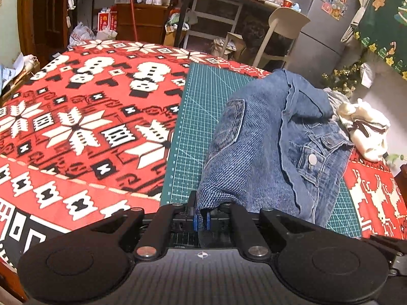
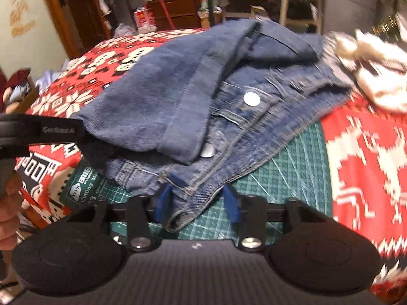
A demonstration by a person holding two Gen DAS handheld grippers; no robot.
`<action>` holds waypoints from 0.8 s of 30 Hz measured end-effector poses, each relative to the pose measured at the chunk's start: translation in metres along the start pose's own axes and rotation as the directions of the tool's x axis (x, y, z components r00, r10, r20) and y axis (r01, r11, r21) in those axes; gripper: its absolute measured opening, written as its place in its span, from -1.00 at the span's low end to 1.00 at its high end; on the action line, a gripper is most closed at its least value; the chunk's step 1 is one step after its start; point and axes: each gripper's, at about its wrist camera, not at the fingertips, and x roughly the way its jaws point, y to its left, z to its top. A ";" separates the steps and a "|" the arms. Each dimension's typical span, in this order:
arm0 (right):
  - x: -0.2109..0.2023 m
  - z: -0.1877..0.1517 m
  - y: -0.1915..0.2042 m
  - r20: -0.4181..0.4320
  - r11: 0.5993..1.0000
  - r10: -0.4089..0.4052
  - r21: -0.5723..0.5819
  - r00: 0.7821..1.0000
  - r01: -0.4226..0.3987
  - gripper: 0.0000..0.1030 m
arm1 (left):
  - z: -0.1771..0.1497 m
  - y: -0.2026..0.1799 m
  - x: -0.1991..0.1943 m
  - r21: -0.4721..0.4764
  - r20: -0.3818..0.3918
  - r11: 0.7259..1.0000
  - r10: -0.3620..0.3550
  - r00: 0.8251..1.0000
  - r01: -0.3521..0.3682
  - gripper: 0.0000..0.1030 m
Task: Fold clothes
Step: 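Lay the jeans on the mat and open the left gripper while the right gripper holds the waistband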
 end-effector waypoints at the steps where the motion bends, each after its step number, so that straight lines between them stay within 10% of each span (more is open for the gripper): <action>1: 0.000 0.001 0.000 0.003 1.000 0.005 0.006 1.000 -0.005 -0.41 | 0.000 0.001 0.000 -0.002 -0.002 1.000 -0.002 1.000 0.002 -0.88; 9: -0.014 0.002 -0.017 0.054 0.997 -0.017 0.078 0.998 0.013 -0.73 | -0.006 -0.011 -0.003 0.034 -0.046 0.996 -0.082 0.996 0.084 -0.84; 17: -0.036 -0.006 -0.072 0.073 0.972 -0.123 0.208 0.990 0.106 -0.76 | -0.012 -0.046 -0.016 0.186 -0.057 0.956 -0.220 0.974 0.226 -0.11; 24: -0.048 -0.009 -0.100 0.107 0.953 -0.200 0.251 0.974 0.168 -0.76 | -0.009 -0.064 -0.028 0.262 -0.038 0.921 -0.288 0.957 0.288 0.15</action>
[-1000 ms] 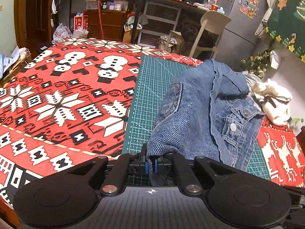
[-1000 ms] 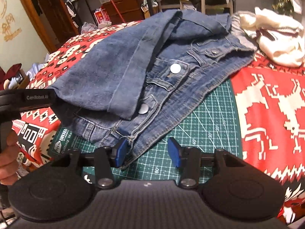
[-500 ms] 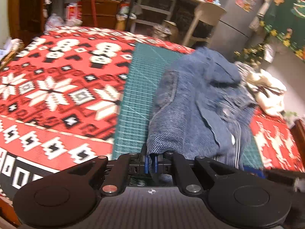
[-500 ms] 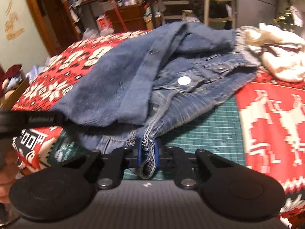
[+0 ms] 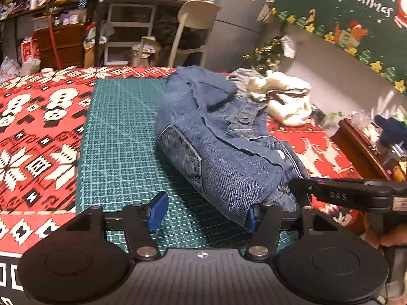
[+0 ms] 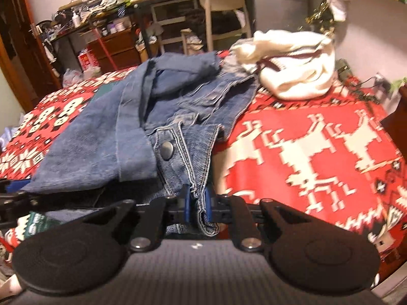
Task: Fold clothes
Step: 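Lay the jeans on the mat and open the left gripper while the right gripper holds the waistband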
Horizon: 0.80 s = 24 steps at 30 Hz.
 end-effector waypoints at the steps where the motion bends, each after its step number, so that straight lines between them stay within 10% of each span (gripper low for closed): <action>1: 0.000 0.001 -0.001 0.006 1.000 -0.008 0.000 1.000 0.008 -0.76 | 0.001 -0.001 0.000 0.007 -0.001 1.000 -0.009 1.000 0.009 0.15; 12: 0.009 -0.003 -0.009 -0.011 1.000 -0.022 0.011 1.000 0.022 -0.74 | 0.001 0.004 0.005 -0.027 -0.051 1.000 -0.004 0.999 0.002 0.25; 24: -0.042 0.015 -0.002 0.074 0.985 0.154 0.066 0.985 -0.159 -0.35 | 0.000 -0.008 0.000 0.040 -0.034 0.999 0.000 0.999 0.002 0.22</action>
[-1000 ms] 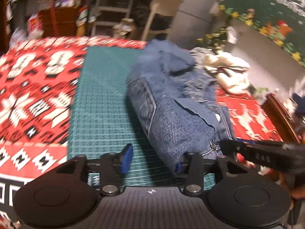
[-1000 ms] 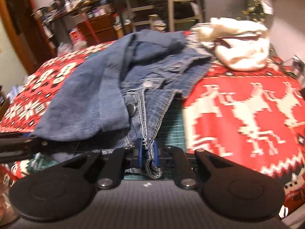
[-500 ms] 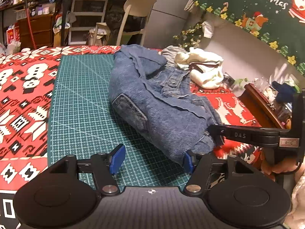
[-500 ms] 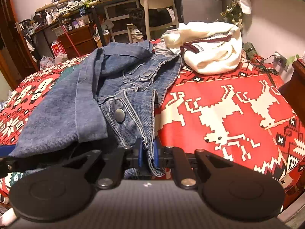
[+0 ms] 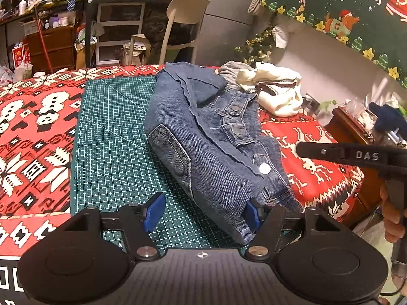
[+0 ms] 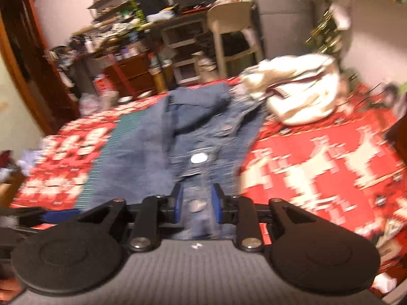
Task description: Fold clothes
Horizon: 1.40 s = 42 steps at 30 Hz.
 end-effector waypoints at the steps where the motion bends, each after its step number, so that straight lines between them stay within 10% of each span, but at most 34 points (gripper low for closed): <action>1: 0.005 -0.001 -0.001 -0.025 0.999 0.030 0.045 0.999 -0.029 -0.31 | 0.000 0.001 0.000 -0.004 -0.001 1.000 -0.001 1.000 0.001 0.22; 13: 0.062 -0.030 -0.026 -0.122 0.836 0.270 0.521 0.955 -0.170 0.04 | -0.006 0.007 0.000 -0.020 -0.006 1.000 0.005 1.000 -0.005 0.22; 15: 0.068 -0.029 -0.024 -0.107 0.830 0.266 0.531 0.958 -0.171 -0.88 | -0.007 0.007 -0.001 -0.017 -0.004 1.000 0.010 1.000 -0.010 0.20; 23: 0.054 -0.001 0.047 -0.022 0.945 0.256 0.216 0.966 -0.245 -0.96 | -0.010 0.021 -0.023 -0.004 0.033 0.998 0.062 0.998 -0.062 0.21; 42: 0.123 -0.054 0.192 -0.366 0.917 0.348 -0.060 0.863 -0.394 -0.85 | -0.049 0.134 -0.084 -0.344 0.003 0.902 0.278 0.961 -0.260 0.23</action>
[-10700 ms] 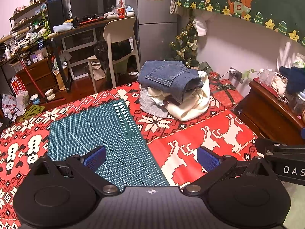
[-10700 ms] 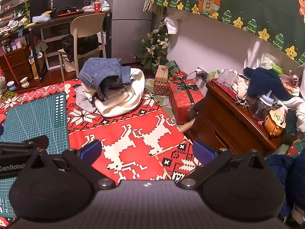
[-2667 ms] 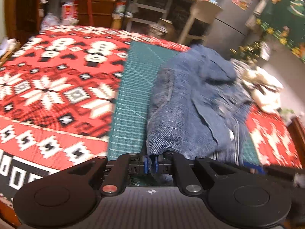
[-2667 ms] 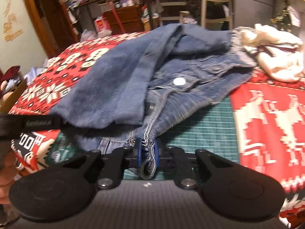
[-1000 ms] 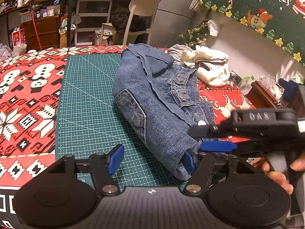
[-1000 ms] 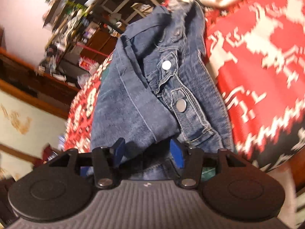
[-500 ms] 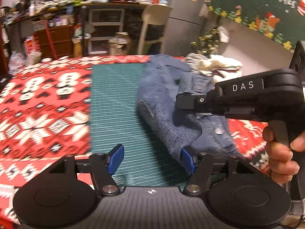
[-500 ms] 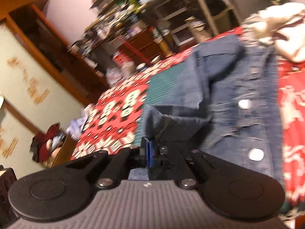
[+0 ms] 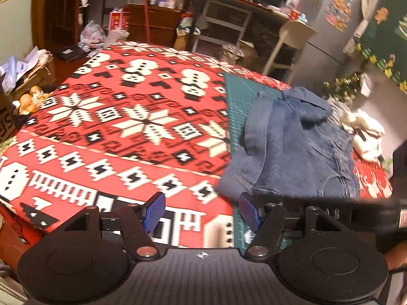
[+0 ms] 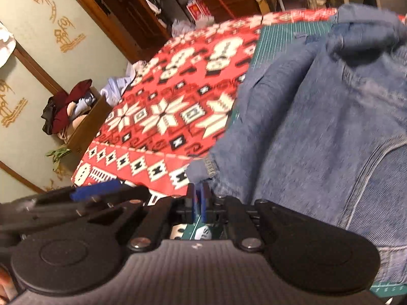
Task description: Fold clothes
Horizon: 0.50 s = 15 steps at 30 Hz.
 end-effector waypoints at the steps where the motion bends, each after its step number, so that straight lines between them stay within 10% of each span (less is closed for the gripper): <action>1: 0.000 0.000 0.000 0.003 1.000 -0.001 -0.003 1.000 0.001 -0.85 | 0.002 0.001 0.000 -0.005 0.003 1.000 -0.002 1.000 0.002 0.23; 15: -0.088 0.002 -0.033 0.179 0.984 -0.167 -0.024 0.969 0.174 -0.49 | 0.014 -0.028 0.042 0.073 -0.072 0.993 -0.092 0.993 0.097 0.14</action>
